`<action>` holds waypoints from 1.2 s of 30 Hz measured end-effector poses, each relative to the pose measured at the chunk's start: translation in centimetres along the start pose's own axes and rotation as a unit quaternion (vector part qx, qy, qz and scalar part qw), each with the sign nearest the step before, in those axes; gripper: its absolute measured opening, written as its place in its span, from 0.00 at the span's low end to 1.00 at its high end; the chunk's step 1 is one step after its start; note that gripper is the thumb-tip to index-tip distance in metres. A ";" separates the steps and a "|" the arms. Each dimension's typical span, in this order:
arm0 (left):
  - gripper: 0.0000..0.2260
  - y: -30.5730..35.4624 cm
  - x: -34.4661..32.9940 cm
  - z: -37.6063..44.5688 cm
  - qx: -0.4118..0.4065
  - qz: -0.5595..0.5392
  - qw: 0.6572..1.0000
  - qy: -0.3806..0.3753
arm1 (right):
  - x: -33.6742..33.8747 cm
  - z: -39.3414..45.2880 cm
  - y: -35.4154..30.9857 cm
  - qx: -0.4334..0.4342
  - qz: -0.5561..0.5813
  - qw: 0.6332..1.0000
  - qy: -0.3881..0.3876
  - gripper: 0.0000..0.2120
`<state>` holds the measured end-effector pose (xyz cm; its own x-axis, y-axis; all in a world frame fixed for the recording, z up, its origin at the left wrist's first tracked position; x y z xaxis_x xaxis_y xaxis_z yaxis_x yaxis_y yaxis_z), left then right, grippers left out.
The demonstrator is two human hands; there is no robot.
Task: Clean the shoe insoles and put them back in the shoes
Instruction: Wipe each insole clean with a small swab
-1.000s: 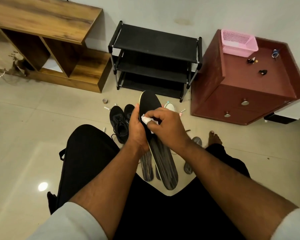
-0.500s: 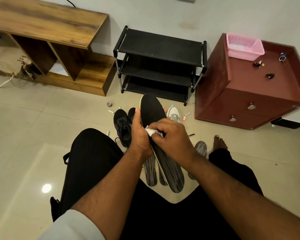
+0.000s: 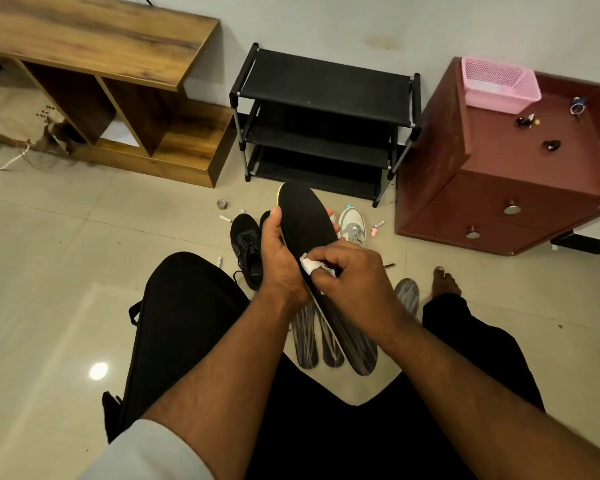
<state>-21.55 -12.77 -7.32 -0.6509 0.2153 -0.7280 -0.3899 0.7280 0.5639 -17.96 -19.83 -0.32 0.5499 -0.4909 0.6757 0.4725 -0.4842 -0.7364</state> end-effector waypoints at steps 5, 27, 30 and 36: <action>0.29 0.2 -0.3 -0.5 0.000 -0.005 1.000 -0.006 | 1.8 0.9 1.8 -0.018 -0.037 0.997 0.066 0.08; 0.33 0.3 -0.7 -0.6 -0.006 0.010 1.000 0.006 | 1.1 0.2 2.4 -0.024 -0.044 0.999 0.019 0.09; 0.34 0.4 -0.3 -0.3 -0.007 0.009 1.000 0.017 | -0.3 -1.2 0.3 0.021 -0.020 0.999 -0.026 0.09; 0.34 0.2 -0.3 -0.6 0.008 0.002 1.000 0.025 | 0.3 -0.8 1.6 0.025 -0.066 0.997 0.007 0.08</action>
<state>-21.84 -13.09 -6.77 -0.6844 0.1865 -0.7048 -0.3760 0.7380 0.5603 -17.58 -21.31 -1.28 0.4711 -0.4362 0.7666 0.5743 -0.5080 -0.6420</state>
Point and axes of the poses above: each hand's wrist, its own z-axis towards the middle knuckle, its own x-axis out of the back of the hand, y = z × x, the point moved 8 cm from there along z, towards the middle knuckle, and after that the axes turned 11 degrees about -x, right-handed, at the moved point
